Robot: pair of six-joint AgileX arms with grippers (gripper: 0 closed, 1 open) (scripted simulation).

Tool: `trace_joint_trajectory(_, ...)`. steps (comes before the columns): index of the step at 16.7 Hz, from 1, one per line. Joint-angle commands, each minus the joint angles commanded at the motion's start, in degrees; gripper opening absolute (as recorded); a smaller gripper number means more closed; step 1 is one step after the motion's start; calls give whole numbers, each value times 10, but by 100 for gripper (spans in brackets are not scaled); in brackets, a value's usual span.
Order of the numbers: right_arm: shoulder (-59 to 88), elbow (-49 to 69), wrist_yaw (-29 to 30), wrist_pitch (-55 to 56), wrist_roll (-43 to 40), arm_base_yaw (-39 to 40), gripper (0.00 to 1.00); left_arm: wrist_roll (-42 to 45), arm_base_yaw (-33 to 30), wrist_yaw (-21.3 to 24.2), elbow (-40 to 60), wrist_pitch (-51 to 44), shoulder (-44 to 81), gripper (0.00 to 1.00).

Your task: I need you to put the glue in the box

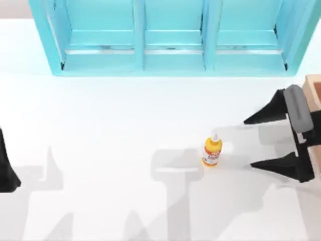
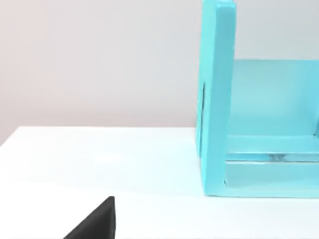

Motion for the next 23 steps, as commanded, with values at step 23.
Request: trace_joint_trajectory(23, 58, -52, 54, 405, 329, 151, 100, 0, 0, 0, 0, 0, 0, 100)
